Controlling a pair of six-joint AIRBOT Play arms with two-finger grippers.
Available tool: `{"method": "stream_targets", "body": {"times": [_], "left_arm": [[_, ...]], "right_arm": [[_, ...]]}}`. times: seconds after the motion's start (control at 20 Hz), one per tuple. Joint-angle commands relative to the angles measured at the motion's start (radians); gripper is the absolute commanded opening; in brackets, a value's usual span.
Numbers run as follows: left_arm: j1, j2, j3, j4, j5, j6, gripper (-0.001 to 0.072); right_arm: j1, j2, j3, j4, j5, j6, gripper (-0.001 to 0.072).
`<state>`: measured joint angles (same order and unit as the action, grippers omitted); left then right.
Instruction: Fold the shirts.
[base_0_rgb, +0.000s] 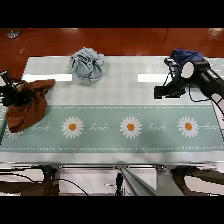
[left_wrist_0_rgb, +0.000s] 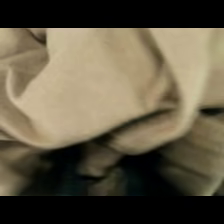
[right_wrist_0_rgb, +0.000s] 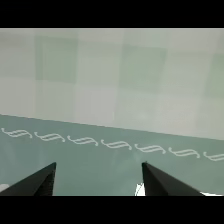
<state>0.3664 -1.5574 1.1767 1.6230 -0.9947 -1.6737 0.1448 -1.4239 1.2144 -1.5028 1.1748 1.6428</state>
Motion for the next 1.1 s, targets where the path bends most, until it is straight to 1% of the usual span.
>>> {"method": "stream_targets", "body": {"times": [0.0,0.1,0.3,0.35,0.45,0.5,0.65,0.8,1.05], "left_arm": [[-0.042,0.022,0.048,-0.049,-0.069,0.092,0.003],[-0.068,0.111,0.104,-0.136,-0.06,0.122,0.003],[-0.116,0.365,0.209,-0.407,0.046,0.187,0.003],[-0.134,0.428,0.234,-0.46,0.066,0.198,0.003],[-0.174,0.538,0.27,-0.565,0.061,0.201,0.003],[-0.206,0.595,0.277,-0.598,0.086,0.217,0.003],[-0.31,0.699,0.301,-0.653,0.177,0.22,0.003],[-0.449,0.702,0.361,-0.674,0.197,0.222,0.003],[-0.67,0.681,0.359,-0.674,0.29,0.223,0.003]], "right_arm": [[0.0,0.028,0.0,0.005,-0.009,0.002,0.0621],[0.0,0.082,0.0,-0.003,-0.03,0.003,0.0621],[0.0,0.239,0.0,-0.002,-0.05,0.006,0.0621],[0.0,0.28,0.0,-0.002,-0.05,0.006,0.0621],[0.0,0.375,0.0,0.021,-0.068,0.006,0.0621],[0.0,0.43,0.0,0.021,-0.087,0.006,0.0621],[0.0,0.571,0.0,0.011,-0.126,0.007,0.0621],[0.0,0.664,0.0,0.005,-0.125,0.013,0.0621],[0.0,0.737,0.0,0.006,-0.125,0.025,0.0621]]}}
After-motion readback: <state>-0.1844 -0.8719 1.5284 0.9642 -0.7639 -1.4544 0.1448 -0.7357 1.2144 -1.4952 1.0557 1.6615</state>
